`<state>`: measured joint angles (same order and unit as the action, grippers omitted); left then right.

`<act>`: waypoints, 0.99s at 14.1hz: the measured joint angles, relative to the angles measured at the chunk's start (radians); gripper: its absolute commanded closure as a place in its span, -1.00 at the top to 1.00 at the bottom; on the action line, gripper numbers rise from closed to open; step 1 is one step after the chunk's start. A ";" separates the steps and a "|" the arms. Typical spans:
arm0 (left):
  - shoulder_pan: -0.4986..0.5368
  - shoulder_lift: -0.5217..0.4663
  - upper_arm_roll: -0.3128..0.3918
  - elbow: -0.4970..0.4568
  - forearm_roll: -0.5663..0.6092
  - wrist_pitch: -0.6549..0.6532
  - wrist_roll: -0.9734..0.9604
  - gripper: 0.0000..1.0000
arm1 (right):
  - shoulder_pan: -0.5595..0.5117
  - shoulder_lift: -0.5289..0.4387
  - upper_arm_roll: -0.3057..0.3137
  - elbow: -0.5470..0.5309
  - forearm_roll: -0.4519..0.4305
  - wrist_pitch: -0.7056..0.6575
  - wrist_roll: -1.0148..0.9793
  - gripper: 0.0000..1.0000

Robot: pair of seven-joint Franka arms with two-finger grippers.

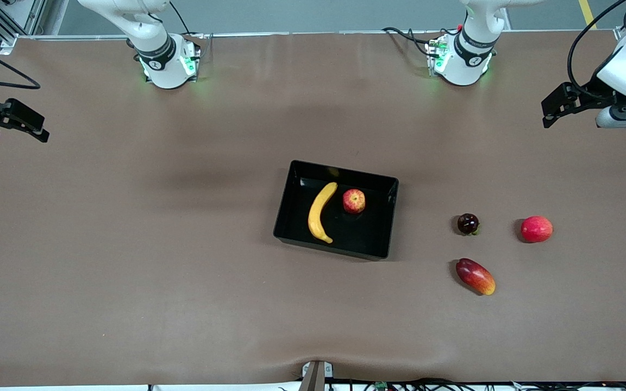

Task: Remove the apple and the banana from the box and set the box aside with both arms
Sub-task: 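Move the left gripper over the red apple in the black tray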

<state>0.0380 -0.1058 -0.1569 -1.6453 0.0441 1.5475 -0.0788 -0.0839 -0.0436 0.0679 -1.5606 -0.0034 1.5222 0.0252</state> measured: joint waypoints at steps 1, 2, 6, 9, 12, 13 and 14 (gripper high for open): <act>0.000 0.002 0.000 0.001 0.000 0.000 0.000 1.00 | 0.000 0.000 0.000 0.000 0.000 0.000 0.000 1.00; 0.000 0.003 0.000 0.001 0.000 0.000 0.000 1.00 | 0.000 0.000 0.000 0.000 0.000 0.000 0.000 1.00; -0.001 0.007 -0.004 0.018 0.000 0.001 0.000 1.00 | 0.000 0.000 0.000 0.000 0.000 0.000 0.000 1.00; -0.008 0.041 -0.040 0.034 -0.004 0.002 -0.020 1.00 | 0.000 0.000 0.000 0.000 0.000 0.000 0.000 1.00; -0.012 0.107 -0.166 0.034 -0.007 0.047 -0.142 1.00 | -0.001 0.000 0.000 0.000 0.000 0.000 0.000 1.00; -0.014 0.136 -0.223 0.033 -0.007 0.070 -0.227 1.00 | -0.001 0.000 -0.001 0.001 0.000 0.000 0.000 1.00; -0.016 0.168 -0.280 0.032 -0.007 0.094 -0.315 1.00 | -0.001 0.000 -0.001 0.001 0.000 0.000 0.000 1.00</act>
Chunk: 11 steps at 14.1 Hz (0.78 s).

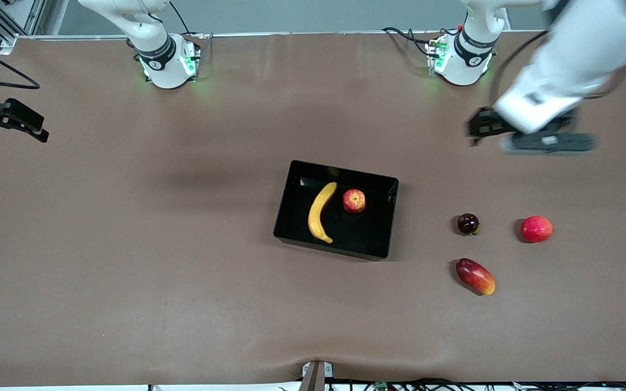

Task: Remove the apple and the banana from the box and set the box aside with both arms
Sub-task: 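Move the left gripper over the red apple in the black tray, then lower the left gripper and grasp the red apple in the tray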

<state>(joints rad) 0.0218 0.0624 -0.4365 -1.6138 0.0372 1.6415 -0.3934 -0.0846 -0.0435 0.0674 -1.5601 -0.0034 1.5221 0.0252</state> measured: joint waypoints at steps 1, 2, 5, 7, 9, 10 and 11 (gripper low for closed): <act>-0.003 0.035 -0.054 -0.003 0.000 0.032 -0.076 1.00 | 0.000 0.000 0.000 0.000 0.000 0.000 0.000 1.00; -0.009 0.072 -0.099 -0.007 0.000 0.069 -0.130 1.00 | 0.000 0.000 0.000 0.000 0.000 0.000 0.000 1.00; -0.081 0.196 -0.142 -0.015 0.046 0.180 -0.240 1.00 | -0.001 0.000 0.000 0.000 0.000 0.000 0.000 1.00; -0.150 0.282 -0.143 -0.015 0.120 0.235 -0.320 1.00 | -0.001 0.000 -0.001 0.000 0.000 0.000 0.000 1.00; -0.197 0.363 -0.143 -0.015 0.153 0.302 -0.362 1.00 | -0.001 0.000 -0.001 0.000 0.000 0.000 0.000 1.00; -0.210 0.401 -0.143 -0.015 0.169 0.332 -0.364 1.00 | -0.001 0.000 -0.001 0.000 0.000 0.000 0.000 1.00; -0.220 0.438 -0.143 -0.015 0.209 0.350 -0.364 1.00 | -0.001 0.000 -0.001 0.000 0.000 0.000 0.000 1.00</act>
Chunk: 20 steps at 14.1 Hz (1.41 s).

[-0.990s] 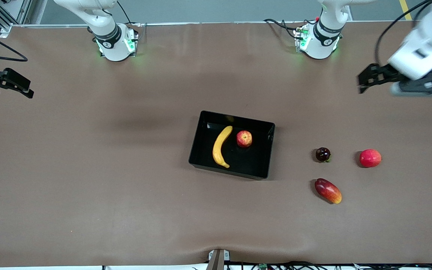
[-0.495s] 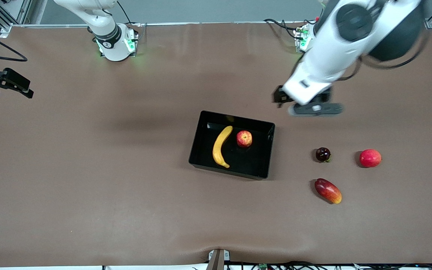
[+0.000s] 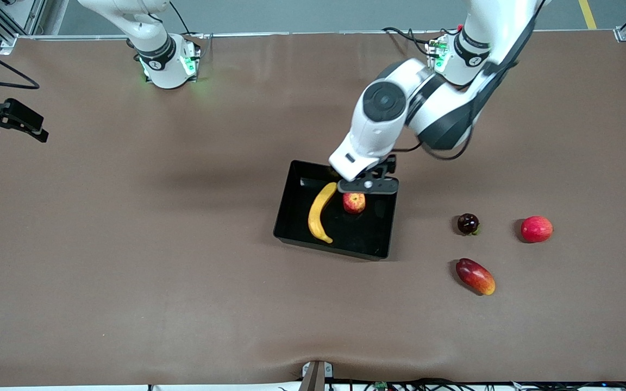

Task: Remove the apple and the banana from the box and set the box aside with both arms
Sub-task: 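Lower the left gripper and grasp the red apple in the tray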

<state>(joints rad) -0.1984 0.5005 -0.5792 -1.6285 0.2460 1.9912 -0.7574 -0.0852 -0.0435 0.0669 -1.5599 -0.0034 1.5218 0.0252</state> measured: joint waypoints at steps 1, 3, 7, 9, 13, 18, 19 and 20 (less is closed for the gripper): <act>-0.006 0.033 0.000 0.001 0.051 0.009 -0.001 1.00 | 0.000 0.000 0.000 0.000 0.000 0.000 0.000 1.00; -0.008 0.094 0.000 0.002 0.114 0.028 -0.002 1.00 | 0.000 0.000 0.000 0.000 0.000 0.000 0.000 1.00; -0.014 0.173 0.000 0.004 0.128 0.098 -0.002 1.00 | 0.000 0.000 0.000 0.000 0.000 0.000 0.000 1.00; -0.018 0.192 0.000 0.005 0.136 0.108 -0.002 1.00 | 0.000 0.000 0.000 0.000 0.000 0.000 0.000 1.00; -0.019 0.218 0.002 0.005 0.162 0.113 -0.002 1.00 | 0.000 0.000 0.000 0.000 0.000 0.000 0.000 1.00; -0.020 0.257 0.006 0.005 0.231 0.138 -0.014 1.00 | 0.000 0.000 0.000 0.000 0.000 0.000 0.000 1.00; -0.020 0.265 0.009 0.005 0.245 0.140 -0.017 1.00 | 0.000 0.000 0.000 0.000 0.000 0.000 0.000 1.00; -0.020 0.272 0.013 0.005 0.253 0.141 -0.019 1.00 | 0.000 0.000 0.000 0.000 0.000 0.000 0.000 1.00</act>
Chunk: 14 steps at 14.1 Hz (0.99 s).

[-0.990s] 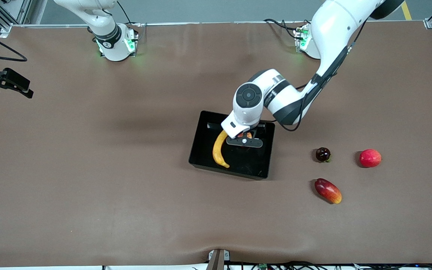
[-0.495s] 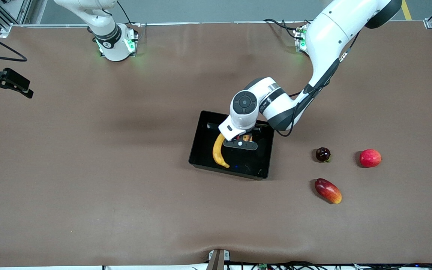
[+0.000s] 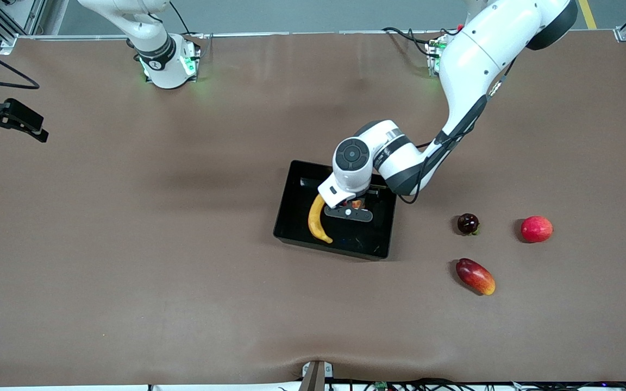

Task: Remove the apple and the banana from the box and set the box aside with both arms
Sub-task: 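Lower the left gripper and grasp the red apple in the tray, then carry the apple out of the tray beside the mango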

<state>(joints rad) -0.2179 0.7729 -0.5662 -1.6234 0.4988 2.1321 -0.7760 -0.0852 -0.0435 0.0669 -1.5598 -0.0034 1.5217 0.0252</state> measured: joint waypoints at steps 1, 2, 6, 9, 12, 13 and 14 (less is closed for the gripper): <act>0.000 0.007 0.003 0.000 0.005 0.001 -0.002 0.23 | 0.000 0.000 0.000 0.000 0.000 0.000 0.000 1.00; 0.000 0.012 0.004 0.000 0.007 0.001 -0.004 -0.42 | 0.000 0.000 0.000 0.000 0.000 0.000 0.000 1.00; -0.001 0.014 0.002 0.014 0.008 0.002 -0.008 -1.00 | 0.000 0.000 0.000 0.000 0.000 0.000 0.000 1.00; 0.001 -0.004 -0.001 0.046 0.008 -0.006 -0.009 -1.00 | 0.000 0.000 0.000 0.000 0.000 0.000 0.000 1.00; 0.008 -0.076 -0.009 0.092 0.001 -0.094 -0.009 -1.00 | 0.000 0.000 0.000 0.000 0.000 0.000 0.000 1.00; 0.013 -0.108 -0.011 0.107 -0.012 -0.124 -0.009 -1.00 | 0.000 0.000 0.000 0.000 0.000 0.000 0.000 1.00; 0.024 -0.145 -0.012 0.118 -0.034 -0.146 -0.004 -1.00 | 0.000 0.000 0.000 0.000 0.000 0.000 0.000 1.00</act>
<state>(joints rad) -0.1937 0.6281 -0.5782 -1.5050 0.4652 1.9865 -0.7800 -0.0852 -0.0434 0.0669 -1.5598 -0.0034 1.5215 0.0252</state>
